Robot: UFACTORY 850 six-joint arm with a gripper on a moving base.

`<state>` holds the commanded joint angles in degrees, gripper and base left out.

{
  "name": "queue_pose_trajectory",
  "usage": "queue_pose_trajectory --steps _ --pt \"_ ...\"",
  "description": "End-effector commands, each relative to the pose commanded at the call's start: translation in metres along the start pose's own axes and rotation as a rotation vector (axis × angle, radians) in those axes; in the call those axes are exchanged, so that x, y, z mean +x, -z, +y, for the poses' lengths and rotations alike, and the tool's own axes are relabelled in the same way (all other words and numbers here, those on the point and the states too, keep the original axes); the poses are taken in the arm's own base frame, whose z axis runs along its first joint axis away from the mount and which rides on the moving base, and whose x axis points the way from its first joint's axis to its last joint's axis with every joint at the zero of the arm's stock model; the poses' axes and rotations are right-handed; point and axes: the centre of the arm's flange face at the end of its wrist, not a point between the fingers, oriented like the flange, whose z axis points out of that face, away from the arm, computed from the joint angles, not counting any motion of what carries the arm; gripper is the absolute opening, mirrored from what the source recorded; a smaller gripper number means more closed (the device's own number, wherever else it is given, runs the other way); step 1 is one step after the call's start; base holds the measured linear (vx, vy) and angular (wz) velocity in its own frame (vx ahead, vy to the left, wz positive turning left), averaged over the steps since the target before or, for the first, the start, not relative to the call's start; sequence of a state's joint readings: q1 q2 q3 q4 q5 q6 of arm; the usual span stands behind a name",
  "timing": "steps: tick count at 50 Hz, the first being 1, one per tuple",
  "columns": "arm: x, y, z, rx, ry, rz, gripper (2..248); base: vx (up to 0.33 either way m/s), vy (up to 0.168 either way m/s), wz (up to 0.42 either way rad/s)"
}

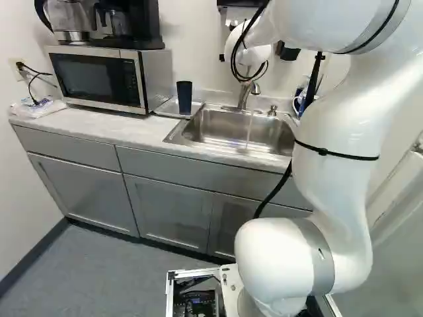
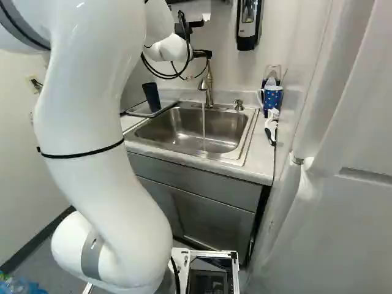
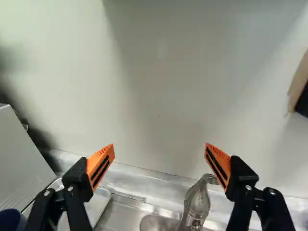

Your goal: Rinse the cup and place it in the tray

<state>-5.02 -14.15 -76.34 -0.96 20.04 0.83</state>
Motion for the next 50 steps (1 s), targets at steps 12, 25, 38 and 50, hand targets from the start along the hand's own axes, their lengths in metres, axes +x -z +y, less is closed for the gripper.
queue_pose_trajectory --steps 12,25,38,50 --pt "-0.0009 0.0000 0.0000 0.000 0.000 -0.010 247 0.000 0.000 0.000" --pt "-0.0021 0.0003 -0.0003 0.000 0.000 -0.023 247 0.000 0.000 0.000" --pt "-0.0026 0.0047 -0.0032 0.005 0.001 -0.027 247 0.000 0.000 0.000" --pt "-0.0039 0.0074 -0.0045 0.007 0.001 -0.041 247 0.000 0.000 0.000"
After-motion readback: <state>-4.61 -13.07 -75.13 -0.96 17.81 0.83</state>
